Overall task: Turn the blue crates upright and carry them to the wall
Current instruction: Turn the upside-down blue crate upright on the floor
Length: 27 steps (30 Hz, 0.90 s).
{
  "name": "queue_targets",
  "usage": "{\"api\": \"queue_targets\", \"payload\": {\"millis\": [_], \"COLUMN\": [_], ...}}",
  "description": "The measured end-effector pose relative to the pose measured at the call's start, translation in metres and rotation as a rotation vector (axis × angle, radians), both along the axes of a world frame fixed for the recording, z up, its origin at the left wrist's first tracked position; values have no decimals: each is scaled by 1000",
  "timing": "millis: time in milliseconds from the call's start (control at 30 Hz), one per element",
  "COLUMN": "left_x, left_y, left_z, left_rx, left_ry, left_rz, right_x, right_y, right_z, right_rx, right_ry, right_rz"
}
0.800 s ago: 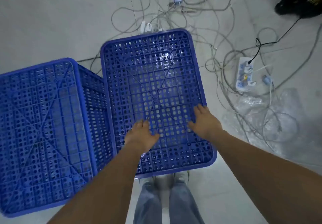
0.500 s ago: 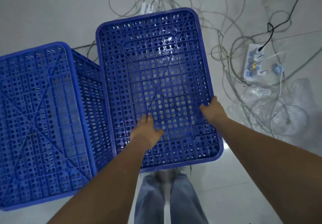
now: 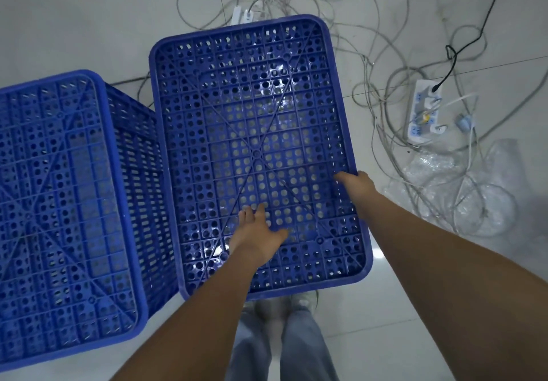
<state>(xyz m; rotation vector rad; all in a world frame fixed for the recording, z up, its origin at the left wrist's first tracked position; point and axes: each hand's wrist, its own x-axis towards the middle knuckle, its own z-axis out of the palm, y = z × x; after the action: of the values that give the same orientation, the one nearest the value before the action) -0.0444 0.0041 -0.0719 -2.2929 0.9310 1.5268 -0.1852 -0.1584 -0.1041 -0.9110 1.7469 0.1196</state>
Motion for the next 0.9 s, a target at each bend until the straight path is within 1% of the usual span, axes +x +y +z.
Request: {"api": "queue_targets", "payload": {"millis": [67,133,200,300,400,500,633,700,767,900], "left_x": [4,10,14,15,18,23,26,23,20,15], "left_y": [2,3,4,5,8,13,27,34,38,42], "left_z": [1,4,7,10,14,16,22,25,28,27], "left_rx": [-12,-28,-22,22,49,34,-65,-97,-131,-175], "left_ry": [8,9,-10,-54,-103,-169,-226,-227,-204,-156], "left_rz": [15,77,110,114,97,88,120,131,185,307], "right_x": [-4,-6,-4,-1,-1,-4,-6,-5,-3,9], "right_y": [-3,-5,-1,11,30,49,68,76,81,86], "right_z": [1,4,8,11,19,29,47,59,74,100], "right_rx": [1,-9,-70,-180,-309,-380,-467,-530,-590,-625], "right_ry": [-16,-20,3,98,91,24,-19,-42,-44,-52], "right_rz": [-17,-21,39,189,253,237,206,151,127,167]}}
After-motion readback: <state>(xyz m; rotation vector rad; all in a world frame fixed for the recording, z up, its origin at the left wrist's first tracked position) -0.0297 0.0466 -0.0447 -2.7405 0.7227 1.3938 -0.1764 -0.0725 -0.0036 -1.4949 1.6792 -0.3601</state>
